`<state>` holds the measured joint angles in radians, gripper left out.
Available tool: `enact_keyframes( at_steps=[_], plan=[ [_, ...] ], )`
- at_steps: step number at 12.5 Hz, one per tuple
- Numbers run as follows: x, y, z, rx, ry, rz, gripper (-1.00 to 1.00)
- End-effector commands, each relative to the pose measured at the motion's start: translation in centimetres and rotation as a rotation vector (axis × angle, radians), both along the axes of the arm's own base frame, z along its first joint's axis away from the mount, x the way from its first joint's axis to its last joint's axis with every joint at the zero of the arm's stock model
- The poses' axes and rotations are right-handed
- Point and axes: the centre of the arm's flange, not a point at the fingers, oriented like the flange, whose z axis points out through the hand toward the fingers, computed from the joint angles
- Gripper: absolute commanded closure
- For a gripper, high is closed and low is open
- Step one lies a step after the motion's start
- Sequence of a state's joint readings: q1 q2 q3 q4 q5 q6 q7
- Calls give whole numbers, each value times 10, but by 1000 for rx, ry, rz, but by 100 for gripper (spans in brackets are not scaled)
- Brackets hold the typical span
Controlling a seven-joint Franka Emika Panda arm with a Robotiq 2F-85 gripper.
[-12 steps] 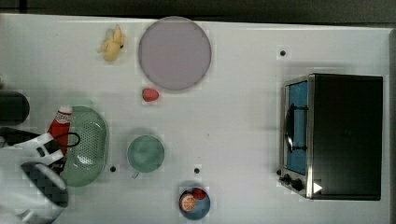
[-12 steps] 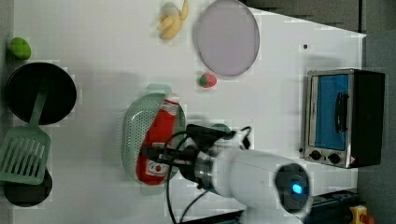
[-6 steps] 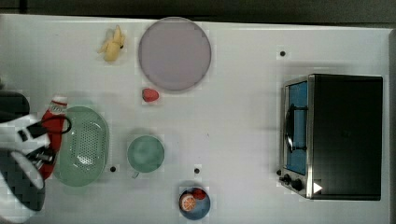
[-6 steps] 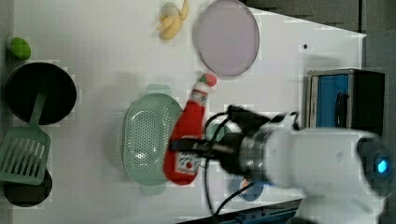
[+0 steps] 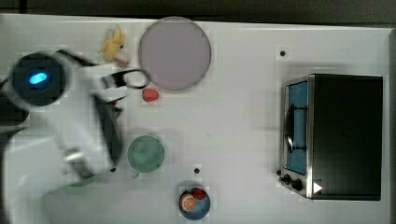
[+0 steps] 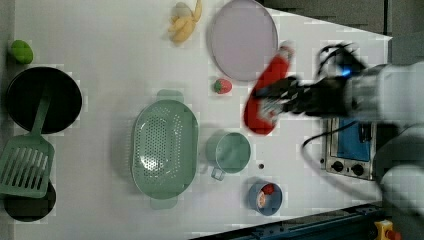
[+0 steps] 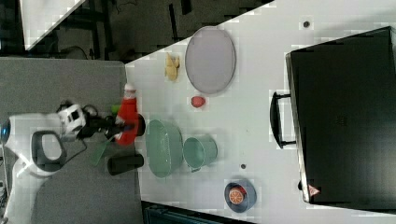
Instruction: Pick ketchup from strainer and place it on the table
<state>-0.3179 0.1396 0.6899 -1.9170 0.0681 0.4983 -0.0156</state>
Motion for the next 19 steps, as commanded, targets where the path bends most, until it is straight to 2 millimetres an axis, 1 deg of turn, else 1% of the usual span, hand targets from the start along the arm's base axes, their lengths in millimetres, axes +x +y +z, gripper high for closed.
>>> enact_keyframes(
  at_steps=[1, 3, 5, 6, 8, 10, 12, 13, 16, 18, 19],
  plan=[
    [31, -102, 14, -25, -45, -47, -21],
    [37, -152, 9, -38, -36, -125, -21],
    [34, -193, -7, -51, -1, -186, -21],
    [29, -208, -19, -57, 23, -205, -21],
    [17, -230, -45, -65, 76, -239, -21],
    [1, -239, -75, -70, 135, -255, -21],
    [-17, -239, -108, -73, 187, -257, -21],
    [-24, -238, -125, -72, 186, -259, -21],
    [-37, -238, -177, -72, 144, -261, -21],
    [-41, -239, -207, -74, 146, -251, -21],
    [-42, -239, -220, -73, 151, -243, -27]
  ],
)
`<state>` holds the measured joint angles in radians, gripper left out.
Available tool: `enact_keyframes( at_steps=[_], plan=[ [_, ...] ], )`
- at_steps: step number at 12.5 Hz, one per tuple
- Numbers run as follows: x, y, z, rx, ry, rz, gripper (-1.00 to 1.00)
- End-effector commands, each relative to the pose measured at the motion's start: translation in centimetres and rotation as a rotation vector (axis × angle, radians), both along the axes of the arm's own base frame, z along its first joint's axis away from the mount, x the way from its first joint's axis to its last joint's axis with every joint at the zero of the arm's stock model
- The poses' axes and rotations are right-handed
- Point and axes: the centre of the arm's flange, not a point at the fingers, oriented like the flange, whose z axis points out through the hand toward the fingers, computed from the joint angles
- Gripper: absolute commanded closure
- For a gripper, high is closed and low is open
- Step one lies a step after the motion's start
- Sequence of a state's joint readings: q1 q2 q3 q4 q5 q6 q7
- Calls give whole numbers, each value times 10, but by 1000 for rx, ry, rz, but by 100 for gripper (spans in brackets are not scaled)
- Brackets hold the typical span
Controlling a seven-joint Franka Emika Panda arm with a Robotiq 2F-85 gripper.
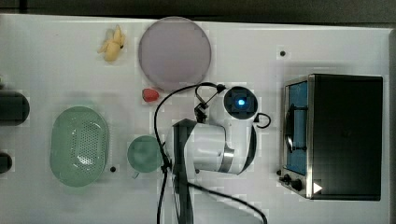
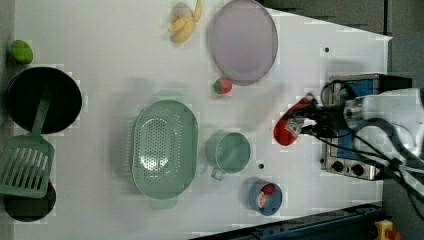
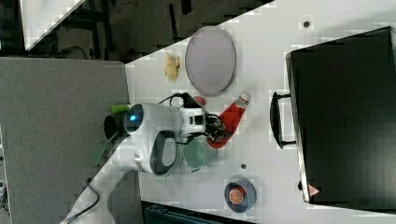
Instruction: Pick ketchup from strainer and place it on the table
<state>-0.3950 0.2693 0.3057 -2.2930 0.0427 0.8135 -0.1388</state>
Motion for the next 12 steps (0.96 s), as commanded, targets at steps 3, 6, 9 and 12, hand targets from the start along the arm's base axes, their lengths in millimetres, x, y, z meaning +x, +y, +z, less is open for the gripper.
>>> enact_keyframes(
  at_steps=[3, 6, 9, 12],
  plan=[
    [2, 9, -22, -4, -35, 80, -88],
    [13, 10, 8, -20, -77, 85, -100],
    [38, 4, 81, -56, -159, 77, -100],
    [59, 1, 170, -82, -192, 24, -100]
  ],
)
